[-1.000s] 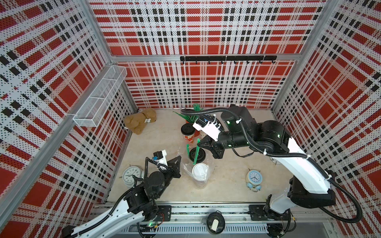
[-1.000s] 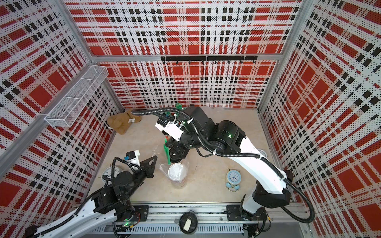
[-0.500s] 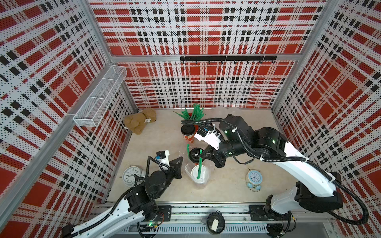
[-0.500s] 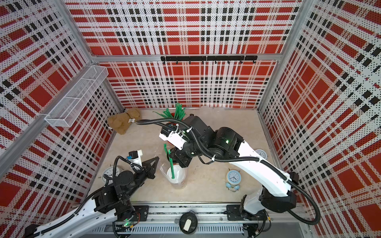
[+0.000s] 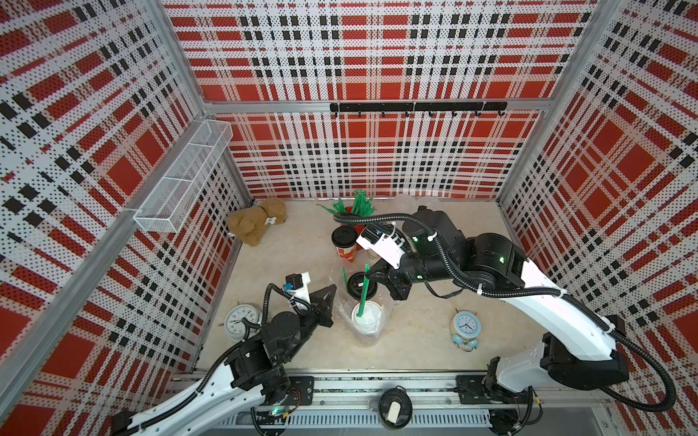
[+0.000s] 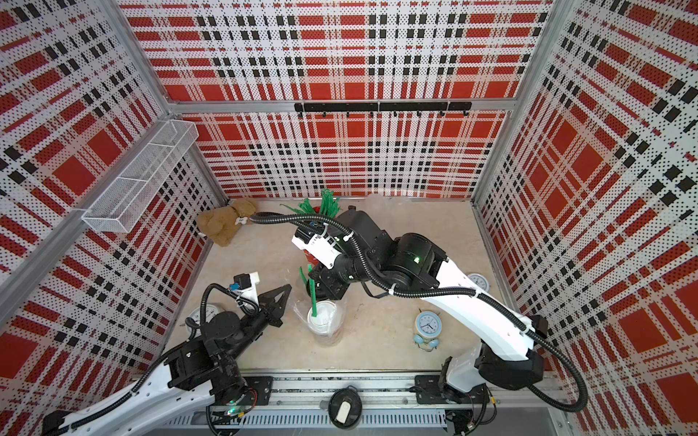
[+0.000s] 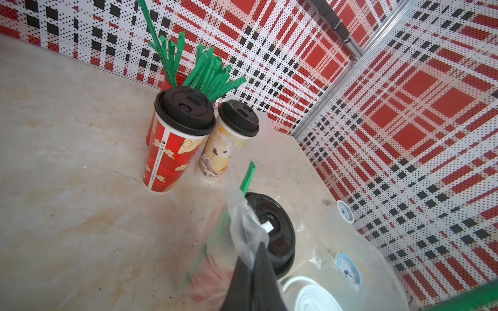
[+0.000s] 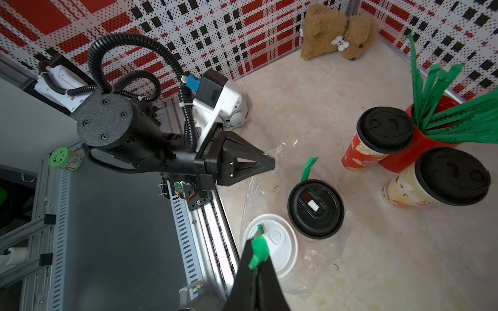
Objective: Pack milk tea into plastic carrier bags
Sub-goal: Place the straw in the plastic carrier bag.
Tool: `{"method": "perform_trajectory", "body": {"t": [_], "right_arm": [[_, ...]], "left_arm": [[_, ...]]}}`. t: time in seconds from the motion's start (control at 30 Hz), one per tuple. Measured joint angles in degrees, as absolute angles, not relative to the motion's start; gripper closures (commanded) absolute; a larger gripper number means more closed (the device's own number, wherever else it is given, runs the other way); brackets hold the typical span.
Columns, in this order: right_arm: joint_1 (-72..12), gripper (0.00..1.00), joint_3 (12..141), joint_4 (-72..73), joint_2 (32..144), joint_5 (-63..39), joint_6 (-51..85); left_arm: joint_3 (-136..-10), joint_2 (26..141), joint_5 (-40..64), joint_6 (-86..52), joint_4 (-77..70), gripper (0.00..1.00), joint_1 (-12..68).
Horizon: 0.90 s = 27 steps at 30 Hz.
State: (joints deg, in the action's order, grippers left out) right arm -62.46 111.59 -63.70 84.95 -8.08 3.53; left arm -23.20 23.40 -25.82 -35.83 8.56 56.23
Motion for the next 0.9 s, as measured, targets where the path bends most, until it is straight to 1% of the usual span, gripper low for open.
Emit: {"method": "perform_trajectory", "body": {"t": [0.2, 0.47, 0.7, 0.9], "right_arm": [[-62.46, 1.0, 112.6, -62.48, 85.14, -7.66, 2.52], [-62.46, 1.0, 112.29, -60.29, 85.54, -10.55, 2.61], [-62.46, 1.0, 108.79, -58.0, 85.54, -14.06, 4.1], [-62.46, 1.0, 106.83, -58.5, 85.56, -14.74, 5.65]], "left_arm": [[-23.68, 24.25, -25.54, -35.48, 8.29, 1.0, 56.34], [-23.68, 24.45, -25.45, -35.46, 8.14, 1.0, 56.34], [-23.68, 24.43, -25.47, -35.44, 8.12, 1.0, 56.34], [-23.68, 24.43, -25.47, -35.24, 8.05, 1.0, 56.36]]}}
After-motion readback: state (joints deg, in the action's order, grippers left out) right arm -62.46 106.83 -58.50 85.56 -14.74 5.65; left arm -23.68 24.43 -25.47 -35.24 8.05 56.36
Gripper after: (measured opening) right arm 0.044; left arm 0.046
